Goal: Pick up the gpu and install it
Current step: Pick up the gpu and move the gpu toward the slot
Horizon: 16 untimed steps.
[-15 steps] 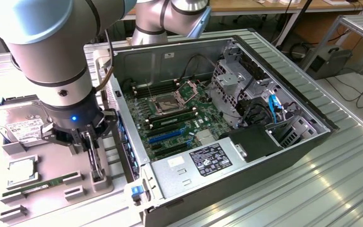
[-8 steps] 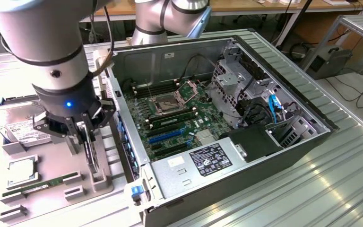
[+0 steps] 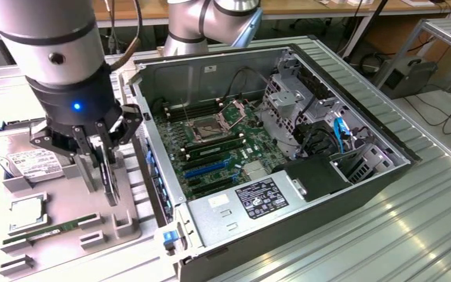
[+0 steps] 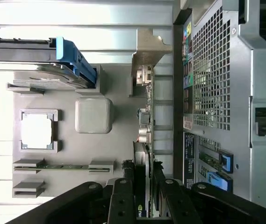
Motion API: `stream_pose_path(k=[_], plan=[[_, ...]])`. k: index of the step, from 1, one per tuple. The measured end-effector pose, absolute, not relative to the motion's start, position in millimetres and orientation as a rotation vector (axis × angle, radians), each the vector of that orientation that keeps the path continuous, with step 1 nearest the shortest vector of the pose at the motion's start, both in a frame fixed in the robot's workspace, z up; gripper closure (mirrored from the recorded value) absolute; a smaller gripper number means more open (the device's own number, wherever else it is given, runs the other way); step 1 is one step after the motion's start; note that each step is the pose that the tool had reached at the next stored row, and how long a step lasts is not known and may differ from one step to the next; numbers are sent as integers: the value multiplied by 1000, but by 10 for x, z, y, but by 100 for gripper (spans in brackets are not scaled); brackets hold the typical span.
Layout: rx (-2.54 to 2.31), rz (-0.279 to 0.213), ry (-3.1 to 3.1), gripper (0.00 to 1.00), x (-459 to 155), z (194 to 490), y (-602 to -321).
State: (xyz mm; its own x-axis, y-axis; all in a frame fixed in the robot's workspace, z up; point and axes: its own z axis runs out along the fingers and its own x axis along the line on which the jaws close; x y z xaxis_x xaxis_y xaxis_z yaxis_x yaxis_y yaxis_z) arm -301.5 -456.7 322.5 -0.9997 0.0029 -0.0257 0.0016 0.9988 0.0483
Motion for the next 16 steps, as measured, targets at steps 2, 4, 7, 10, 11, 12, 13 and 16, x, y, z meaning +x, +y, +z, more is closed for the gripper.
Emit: stream_pose_path(k=[2,4,7,10,11,12,13,16], plan=[[4,75,3115,74,-3013,3346,-4582],[4,75,3115,74,-3012,3435,-4594],[4,75,3115,74,-3010,3602,-4618],[4,75,3115,74,-3002,3737,-4643],[4,75,3115,74,-2993,3790,-4655],[4,75,3116,74,-2972,3867,-4676],[4,75,3116,74,-2955,3908,-4690],[4,75,3118,74,-2867,4051,-4744]])
